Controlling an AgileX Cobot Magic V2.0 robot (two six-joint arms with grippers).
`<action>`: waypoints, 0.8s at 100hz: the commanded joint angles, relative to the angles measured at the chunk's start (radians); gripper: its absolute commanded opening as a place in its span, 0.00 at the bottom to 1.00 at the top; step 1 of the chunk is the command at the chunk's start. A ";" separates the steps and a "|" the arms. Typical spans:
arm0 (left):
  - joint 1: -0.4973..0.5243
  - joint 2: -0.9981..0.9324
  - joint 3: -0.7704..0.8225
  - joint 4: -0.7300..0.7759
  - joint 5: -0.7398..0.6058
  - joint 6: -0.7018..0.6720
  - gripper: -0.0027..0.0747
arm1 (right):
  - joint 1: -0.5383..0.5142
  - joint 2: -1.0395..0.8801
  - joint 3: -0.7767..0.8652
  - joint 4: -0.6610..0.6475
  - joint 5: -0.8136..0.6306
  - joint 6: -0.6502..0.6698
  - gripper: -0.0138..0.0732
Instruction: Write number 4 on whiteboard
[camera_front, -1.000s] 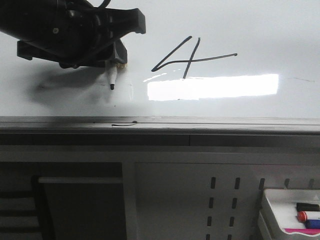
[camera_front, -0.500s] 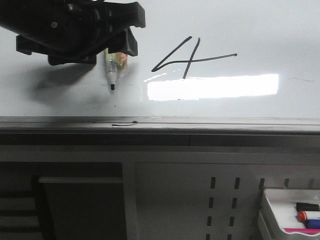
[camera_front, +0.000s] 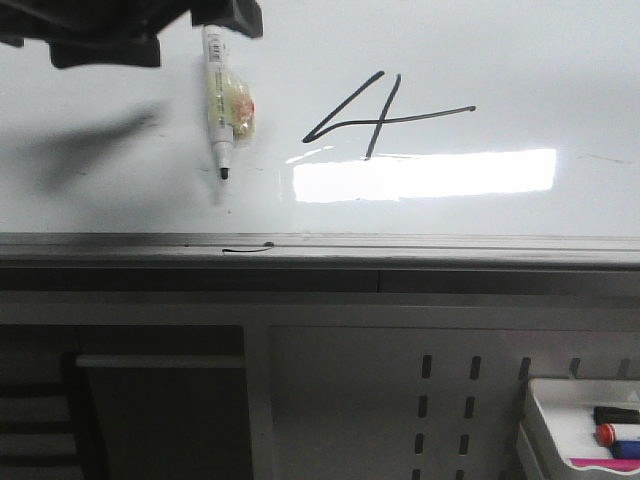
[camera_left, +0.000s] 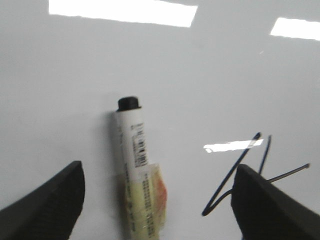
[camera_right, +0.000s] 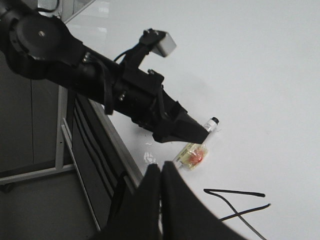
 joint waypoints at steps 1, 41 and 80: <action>-0.022 -0.089 -0.027 0.019 -0.005 0.018 0.76 | -0.008 -0.005 -0.025 0.030 -0.061 0.005 0.08; -0.031 -0.531 0.140 0.248 0.308 0.018 0.05 | -0.008 -0.187 0.085 0.030 -0.156 0.005 0.09; -0.031 -0.881 0.366 0.273 0.347 0.018 0.01 | -0.008 -0.493 0.353 0.030 -0.261 0.005 0.08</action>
